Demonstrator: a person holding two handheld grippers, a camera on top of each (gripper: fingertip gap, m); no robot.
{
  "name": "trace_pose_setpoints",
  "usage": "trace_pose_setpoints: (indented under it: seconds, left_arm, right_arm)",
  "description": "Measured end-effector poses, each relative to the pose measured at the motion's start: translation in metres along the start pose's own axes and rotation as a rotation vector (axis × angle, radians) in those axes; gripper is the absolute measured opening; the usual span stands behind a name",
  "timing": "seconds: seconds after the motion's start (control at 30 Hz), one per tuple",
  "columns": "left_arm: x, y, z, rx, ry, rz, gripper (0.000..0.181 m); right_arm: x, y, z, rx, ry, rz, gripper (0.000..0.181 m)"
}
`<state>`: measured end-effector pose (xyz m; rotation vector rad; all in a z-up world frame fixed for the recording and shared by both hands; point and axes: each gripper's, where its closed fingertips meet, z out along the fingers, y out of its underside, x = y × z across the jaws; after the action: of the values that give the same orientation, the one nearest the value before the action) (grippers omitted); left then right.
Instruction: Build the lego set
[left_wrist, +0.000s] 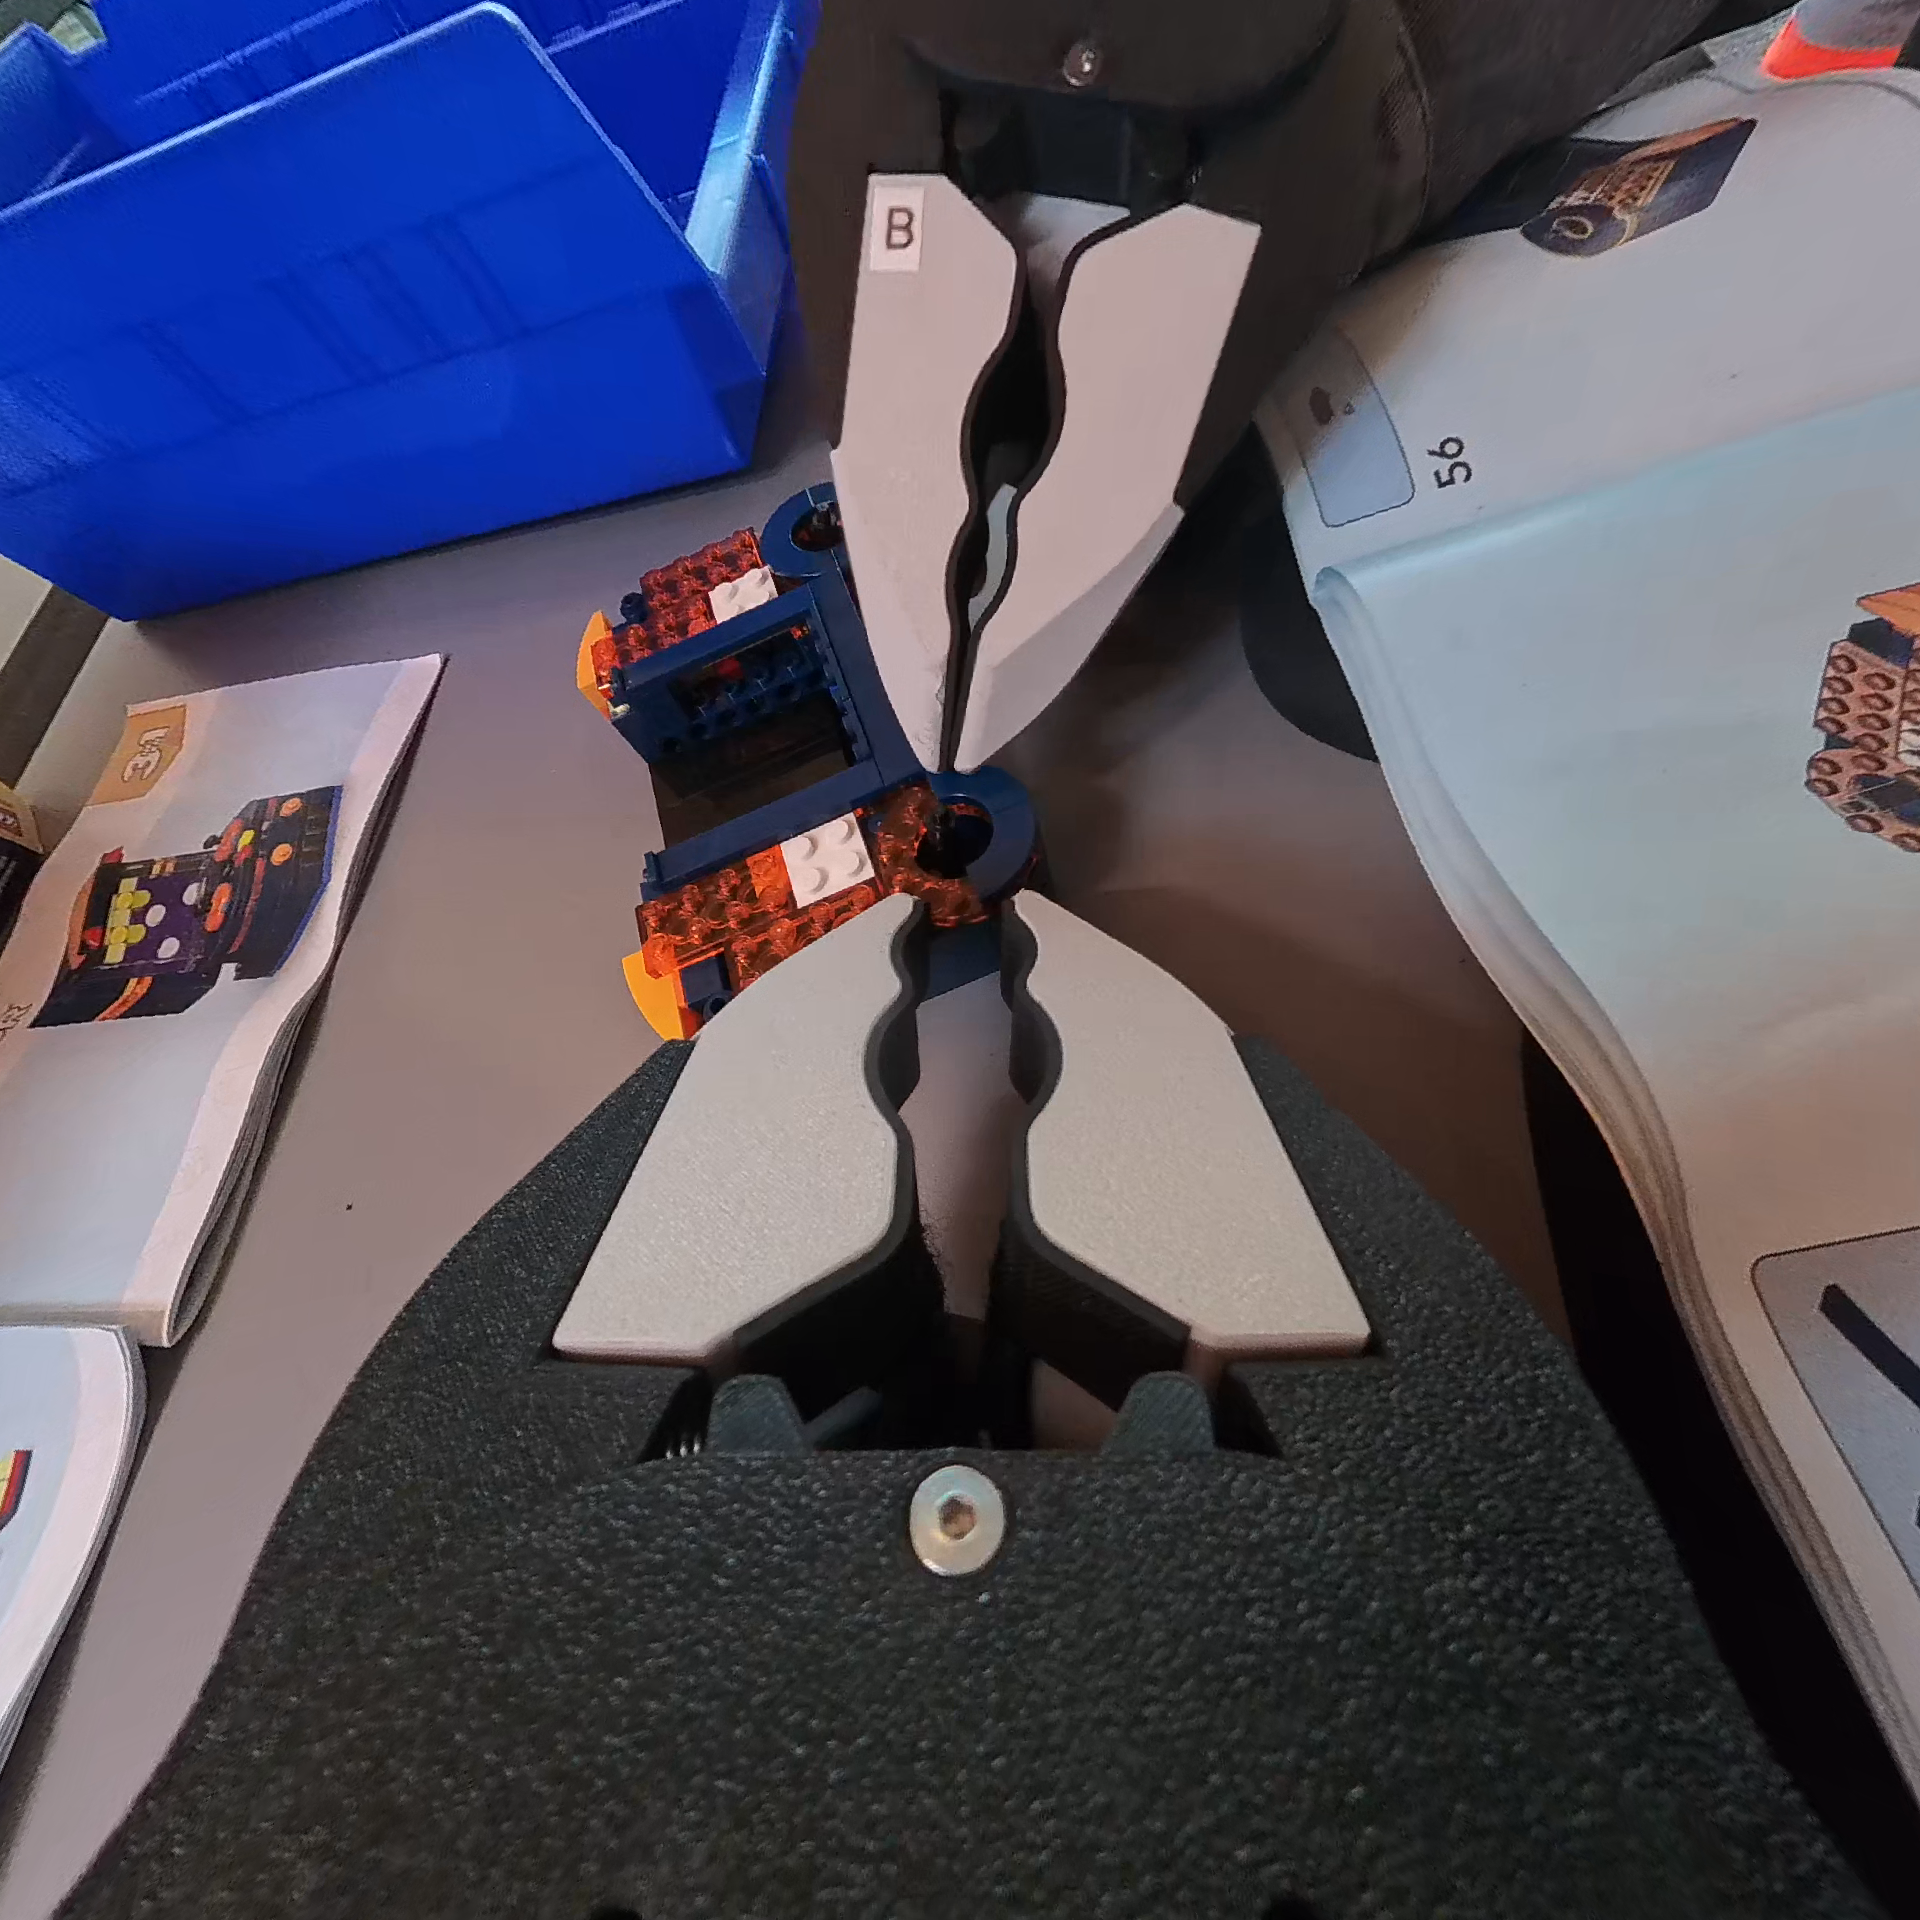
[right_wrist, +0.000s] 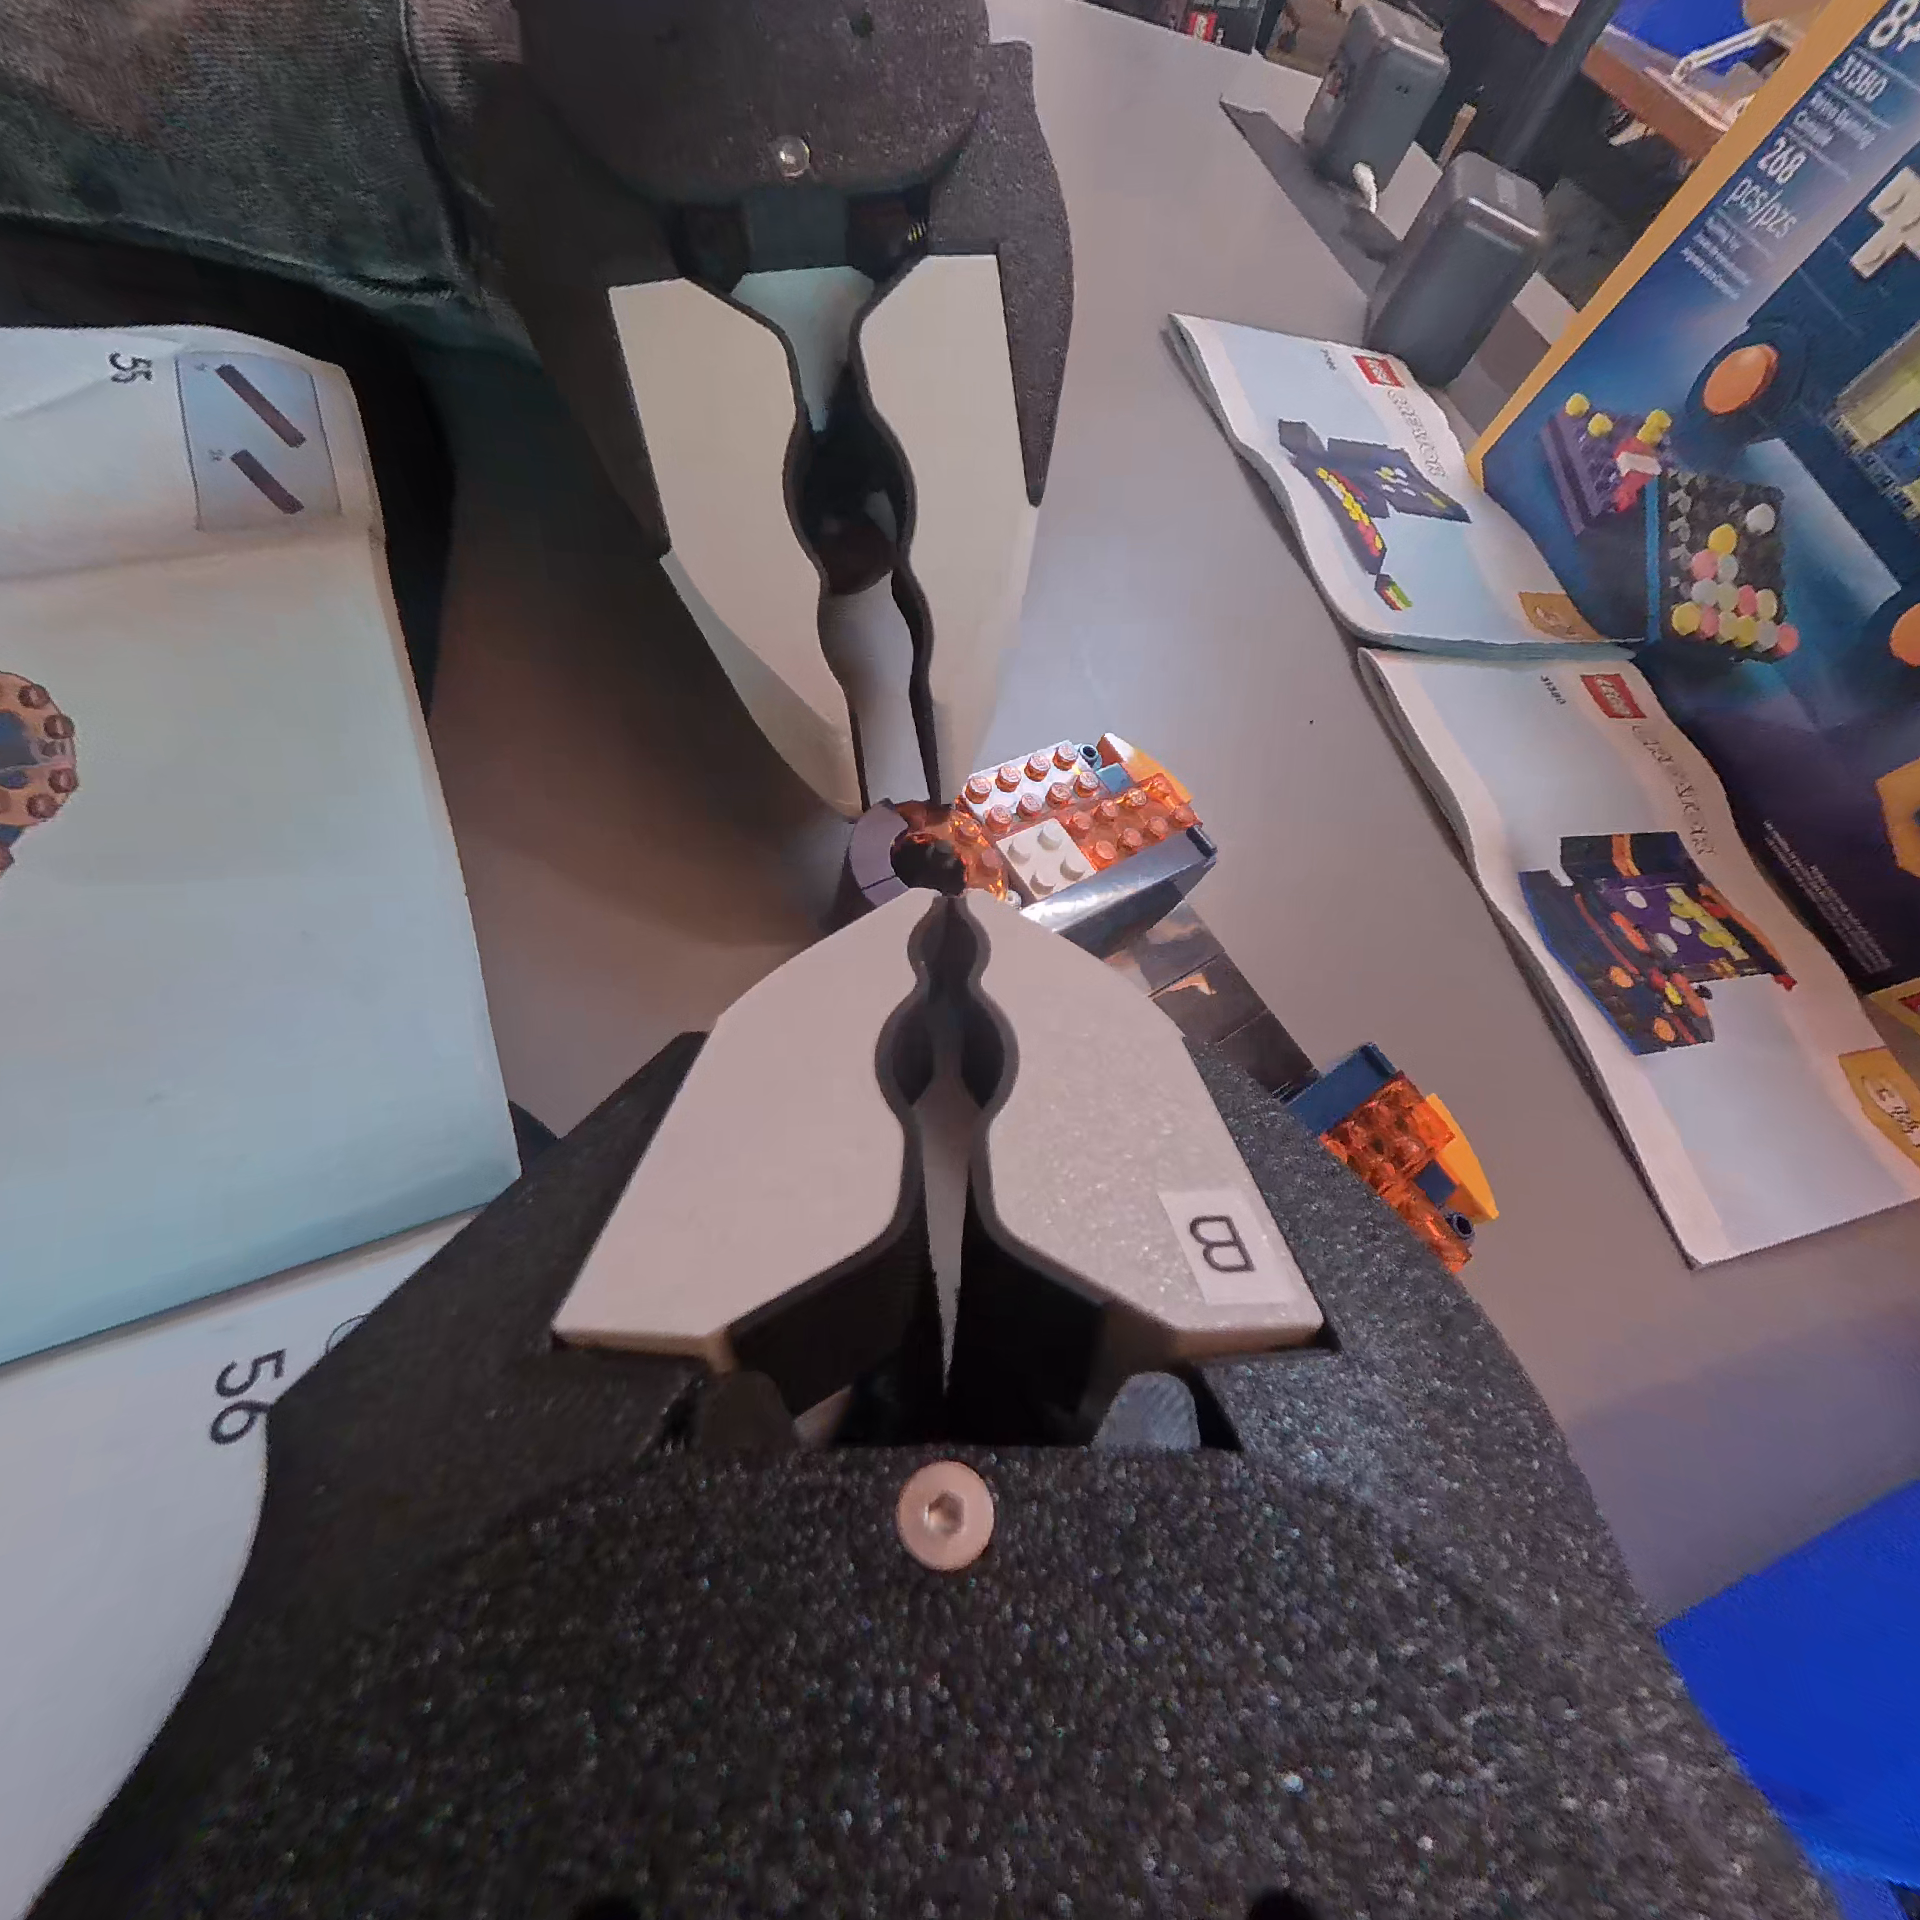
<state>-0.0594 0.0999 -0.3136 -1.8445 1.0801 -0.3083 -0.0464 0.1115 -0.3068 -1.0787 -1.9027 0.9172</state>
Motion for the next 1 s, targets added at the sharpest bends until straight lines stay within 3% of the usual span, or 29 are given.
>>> trace_pose_setpoints:
  seconds: [0.2,0.5,0.8,0.93,1.0]
  left_arm:
    - [0.0,0.0,0.0,0.0,-0.004,0.005,0.012]
    - [-0.001,0.0,0.0,-0.001,-0.007,0.003,0.012]
    - [-0.003,0.001,0.0,-0.007,-0.014,-0.009,0.008]
    - [0.001,-0.002,-0.004,0.028,0.02,-0.012,0.007]
    - [-0.001,-0.009,-0.01,0.088,0.026,-0.033,0.005]
  right_arm:
    - [-0.013,-0.01,-0.003,0.079,-0.035,-0.14,0.0]
    - [-0.014,-0.007,0.003,0.042,-0.055,-0.134,0.0]
    - [-0.007,-0.007,0.01,0.005,-0.192,0.176,0.0]
    - [-0.005,-0.015,0.003,0.086,-0.161,0.069,0.0]
    - [0.006,-0.015,-0.003,0.112,-0.135,0.125,0.0]
